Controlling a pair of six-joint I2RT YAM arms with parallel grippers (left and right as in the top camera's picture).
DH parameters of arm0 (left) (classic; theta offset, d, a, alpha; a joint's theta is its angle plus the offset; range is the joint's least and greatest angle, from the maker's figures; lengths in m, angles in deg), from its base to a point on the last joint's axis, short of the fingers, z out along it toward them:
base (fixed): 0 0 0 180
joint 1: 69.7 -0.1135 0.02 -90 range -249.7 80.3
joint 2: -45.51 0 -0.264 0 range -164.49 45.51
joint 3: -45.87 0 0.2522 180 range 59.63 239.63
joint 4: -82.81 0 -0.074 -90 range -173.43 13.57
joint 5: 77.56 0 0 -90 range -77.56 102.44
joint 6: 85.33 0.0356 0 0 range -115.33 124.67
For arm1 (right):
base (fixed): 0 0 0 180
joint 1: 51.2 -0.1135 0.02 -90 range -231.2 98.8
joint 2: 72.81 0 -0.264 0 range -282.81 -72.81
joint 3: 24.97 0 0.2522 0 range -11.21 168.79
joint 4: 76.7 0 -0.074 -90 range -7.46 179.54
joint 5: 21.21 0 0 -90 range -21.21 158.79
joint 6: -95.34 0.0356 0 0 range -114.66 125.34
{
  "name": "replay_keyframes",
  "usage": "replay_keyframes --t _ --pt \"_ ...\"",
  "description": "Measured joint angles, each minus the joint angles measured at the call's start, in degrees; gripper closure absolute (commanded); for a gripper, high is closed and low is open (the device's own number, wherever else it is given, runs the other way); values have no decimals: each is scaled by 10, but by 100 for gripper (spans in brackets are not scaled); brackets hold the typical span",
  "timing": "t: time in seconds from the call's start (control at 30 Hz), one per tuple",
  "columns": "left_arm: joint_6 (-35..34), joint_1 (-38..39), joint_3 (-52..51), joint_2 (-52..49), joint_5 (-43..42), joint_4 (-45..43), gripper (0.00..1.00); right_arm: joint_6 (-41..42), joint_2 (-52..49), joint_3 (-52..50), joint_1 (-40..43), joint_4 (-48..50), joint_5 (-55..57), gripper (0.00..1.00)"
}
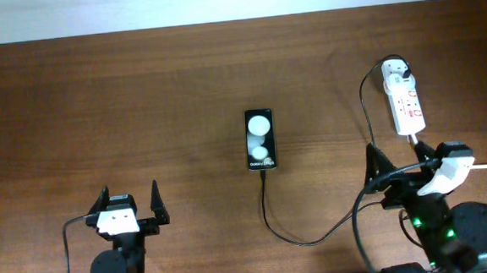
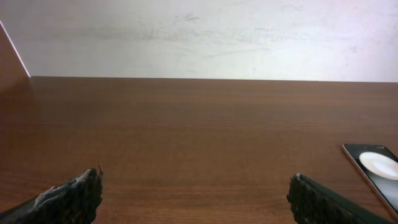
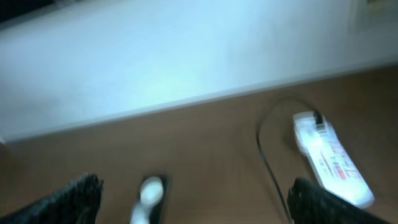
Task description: Plug charger to phone and switch on socket
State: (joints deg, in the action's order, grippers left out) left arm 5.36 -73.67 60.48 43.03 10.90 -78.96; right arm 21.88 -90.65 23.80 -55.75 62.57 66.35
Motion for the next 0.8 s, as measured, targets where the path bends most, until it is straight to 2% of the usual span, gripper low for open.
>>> replay_keyframes --t 0.1,0.27,0.43,0.8 --pt "0 0 0 0 0 0 1 0 81 -103 0 118 -7 1" --pt "0 0 0 0 0 0 1 0 167 -218 0 198 -7 1" --pt "0 0 0 0 0 0 1 0 169 -296 0 283 4 1" --pt "0 0 0 0 0 0 1 0 170 -343 0 285 42 1"
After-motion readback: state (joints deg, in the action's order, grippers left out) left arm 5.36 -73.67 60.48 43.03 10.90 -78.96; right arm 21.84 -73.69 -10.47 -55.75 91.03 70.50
